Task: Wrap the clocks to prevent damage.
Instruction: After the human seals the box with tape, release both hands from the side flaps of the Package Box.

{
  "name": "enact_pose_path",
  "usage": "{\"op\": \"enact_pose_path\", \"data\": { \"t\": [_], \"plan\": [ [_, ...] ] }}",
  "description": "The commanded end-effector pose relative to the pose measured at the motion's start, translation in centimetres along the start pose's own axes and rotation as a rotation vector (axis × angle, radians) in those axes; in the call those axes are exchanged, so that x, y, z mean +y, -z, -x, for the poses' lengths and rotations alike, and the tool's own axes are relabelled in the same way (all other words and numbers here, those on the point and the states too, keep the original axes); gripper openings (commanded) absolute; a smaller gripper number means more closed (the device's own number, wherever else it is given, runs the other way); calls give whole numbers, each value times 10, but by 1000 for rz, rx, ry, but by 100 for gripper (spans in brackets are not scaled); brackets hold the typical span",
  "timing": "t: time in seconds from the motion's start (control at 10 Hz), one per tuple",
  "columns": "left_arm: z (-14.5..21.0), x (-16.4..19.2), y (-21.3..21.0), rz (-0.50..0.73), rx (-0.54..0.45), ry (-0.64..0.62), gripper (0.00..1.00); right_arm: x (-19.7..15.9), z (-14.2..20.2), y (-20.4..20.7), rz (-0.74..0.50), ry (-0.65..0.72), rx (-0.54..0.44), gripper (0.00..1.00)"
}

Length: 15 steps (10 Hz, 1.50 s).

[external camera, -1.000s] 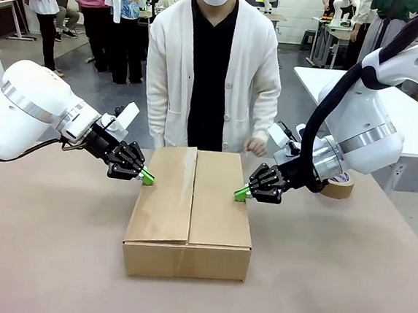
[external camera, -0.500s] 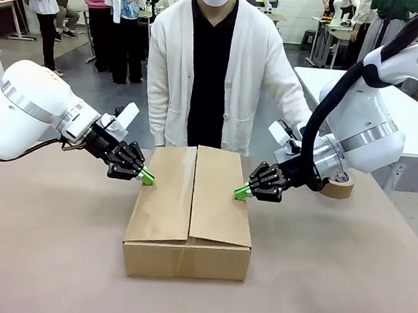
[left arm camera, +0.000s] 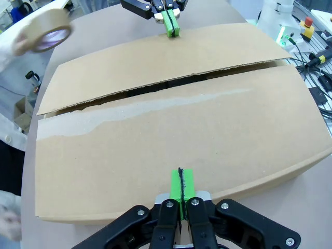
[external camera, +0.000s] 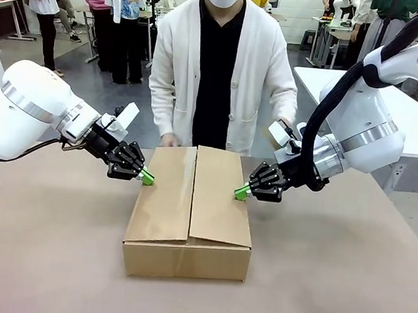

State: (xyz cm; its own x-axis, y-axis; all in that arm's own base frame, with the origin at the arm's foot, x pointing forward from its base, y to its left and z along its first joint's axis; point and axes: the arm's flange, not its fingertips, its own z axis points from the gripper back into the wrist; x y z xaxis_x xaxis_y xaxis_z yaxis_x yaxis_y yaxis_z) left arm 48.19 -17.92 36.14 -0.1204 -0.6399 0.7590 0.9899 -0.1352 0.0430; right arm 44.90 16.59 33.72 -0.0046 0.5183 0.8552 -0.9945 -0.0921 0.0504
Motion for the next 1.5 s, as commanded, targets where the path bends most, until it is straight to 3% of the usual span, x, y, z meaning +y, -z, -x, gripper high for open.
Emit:
{"op": "enact_pose_path", "data": {
  "t": [0.0, 1.4],
  "plan": [
    [4, 0, 5, 5, 6, 9, 0, 0, 4, 2, 0, 6, 5, 1],
    [4, 0, 5, 5, 6, 9, 0, 0, 4, 2, 0, 6, 5, 1]
  ]
}}
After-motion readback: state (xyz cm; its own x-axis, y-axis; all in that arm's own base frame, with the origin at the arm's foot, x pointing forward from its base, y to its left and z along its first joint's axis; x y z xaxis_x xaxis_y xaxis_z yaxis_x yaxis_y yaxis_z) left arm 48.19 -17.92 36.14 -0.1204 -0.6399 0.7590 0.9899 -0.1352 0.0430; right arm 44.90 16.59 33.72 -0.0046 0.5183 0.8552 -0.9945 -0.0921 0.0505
